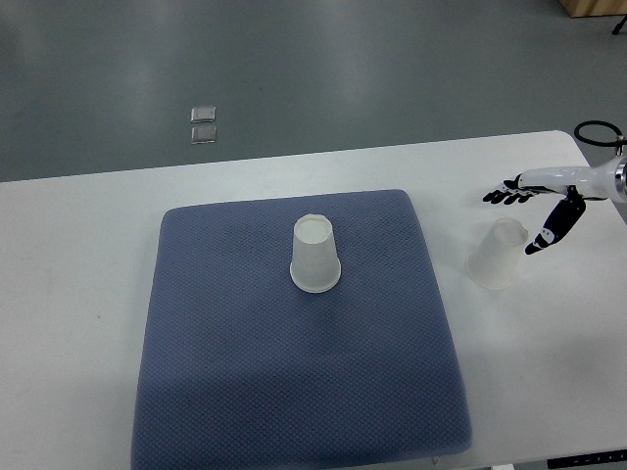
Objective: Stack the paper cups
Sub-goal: 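Lower the right hand beside the standing white paper cup, then close the right hand fingers around the white paper cup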
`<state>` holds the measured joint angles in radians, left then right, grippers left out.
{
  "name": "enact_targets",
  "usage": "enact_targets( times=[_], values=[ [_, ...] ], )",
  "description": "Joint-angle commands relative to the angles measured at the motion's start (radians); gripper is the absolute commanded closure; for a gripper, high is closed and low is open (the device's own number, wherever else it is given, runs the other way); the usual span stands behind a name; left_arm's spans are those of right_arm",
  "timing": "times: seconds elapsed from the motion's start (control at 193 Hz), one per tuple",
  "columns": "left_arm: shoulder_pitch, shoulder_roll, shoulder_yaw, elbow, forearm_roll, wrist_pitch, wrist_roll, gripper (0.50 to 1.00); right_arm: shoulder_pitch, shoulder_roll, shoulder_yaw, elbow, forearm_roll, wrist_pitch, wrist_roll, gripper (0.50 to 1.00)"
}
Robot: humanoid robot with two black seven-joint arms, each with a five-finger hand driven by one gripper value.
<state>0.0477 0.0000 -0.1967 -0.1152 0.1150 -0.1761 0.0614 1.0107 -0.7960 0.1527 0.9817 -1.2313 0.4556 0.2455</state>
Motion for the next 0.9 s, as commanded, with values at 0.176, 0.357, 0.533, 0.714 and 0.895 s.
enact_targets(
  times=[0.176,0.357,0.533,0.714,0.895],
  values=[
    [0.0,0.0,0.0,0.0,0.0,0.0,0.0,0.5,-0.003,0.011,-0.038,0.0,-0.01,-0.055,0.0,0.579],
    [0.0,0.0,-0.001,0.0,0.0,0.001,0.0,0.5,-0.011,0.024,-0.041,0.0,-0.008,-0.078,-0.002,0.576],
    [0.0,0.0,0.0,0.0,0.0,0.001,0.0,0.5,-0.007,0.029,-0.07,0.0,-0.008,-0.097,-0.003,0.579],
    [0.0,0.0,0.0,0.0,0.0,0.0,0.0,0.5,-0.009,0.049,-0.096,0.0,-0.008,-0.127,-0.003,0.585],
    [0.0,0.0,-0.001,0.0,0.0,0.001,0.0,0.5,-0.007,0.064,-0.134,0.0,-0.008,-0.169,-0.003,0.619]
  ],
)
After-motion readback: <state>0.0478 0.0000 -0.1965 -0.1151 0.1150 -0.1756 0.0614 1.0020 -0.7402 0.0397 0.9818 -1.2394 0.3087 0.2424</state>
